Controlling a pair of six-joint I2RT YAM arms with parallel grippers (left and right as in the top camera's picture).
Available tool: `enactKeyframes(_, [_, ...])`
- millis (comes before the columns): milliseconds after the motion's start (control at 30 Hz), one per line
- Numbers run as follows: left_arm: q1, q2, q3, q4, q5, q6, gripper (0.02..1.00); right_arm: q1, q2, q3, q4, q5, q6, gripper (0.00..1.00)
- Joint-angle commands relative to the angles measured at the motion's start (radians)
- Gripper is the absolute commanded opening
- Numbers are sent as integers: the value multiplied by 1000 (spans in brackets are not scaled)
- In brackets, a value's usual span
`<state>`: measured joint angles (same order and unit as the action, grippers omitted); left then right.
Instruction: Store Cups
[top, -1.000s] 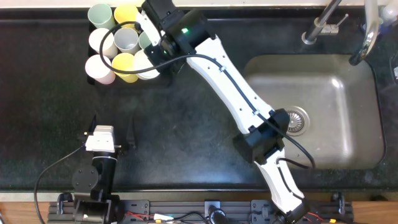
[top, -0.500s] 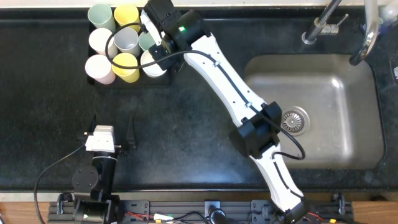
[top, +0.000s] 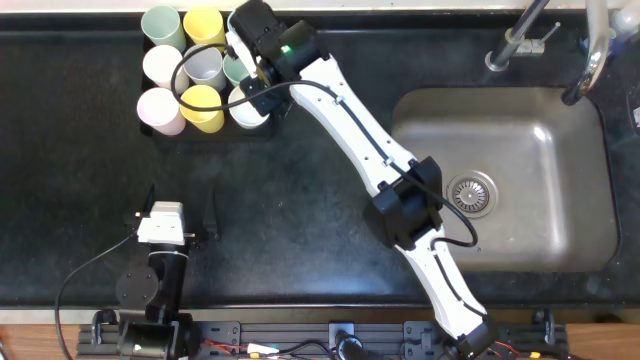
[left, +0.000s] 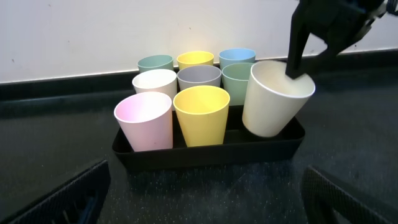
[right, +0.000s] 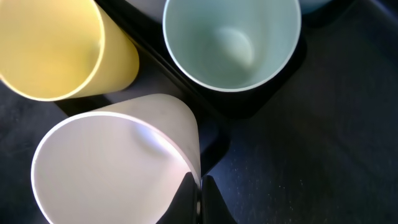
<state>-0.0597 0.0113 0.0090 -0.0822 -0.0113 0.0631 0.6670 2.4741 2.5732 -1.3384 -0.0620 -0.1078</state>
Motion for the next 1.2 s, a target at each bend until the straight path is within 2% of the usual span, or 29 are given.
enactKeyframes(33, [-6,-8,-1,-2,10,23,1000,-7,23,37,6,8,-9,42])
enactKeyframes(700, [-6,-8,-1,-2,10,23,998,-3,54,32,-14,7,-24,45])
enactKeyframes(733, [-6,-8,-1,-2,10,23,998,-3,54,32,-10,7,-23,152])
enactKeyframes(767, [-6,-8,-1,-2,10,23,998,-3,54,32,-6,7,-24,354])
enactKeyframes(833, [-6,-8,-1,-2,10,23,998,-3,54,32,-2,7,-23,682])
enactKeyframes(867, [-6,-8,-1,-2,10,23,998,-3,54,32,1,7,-23,998])
enactKeyframes(1200, [-6,-8,-1,-2,10,23,1000,-37,-36,73,10,15,-18,998])
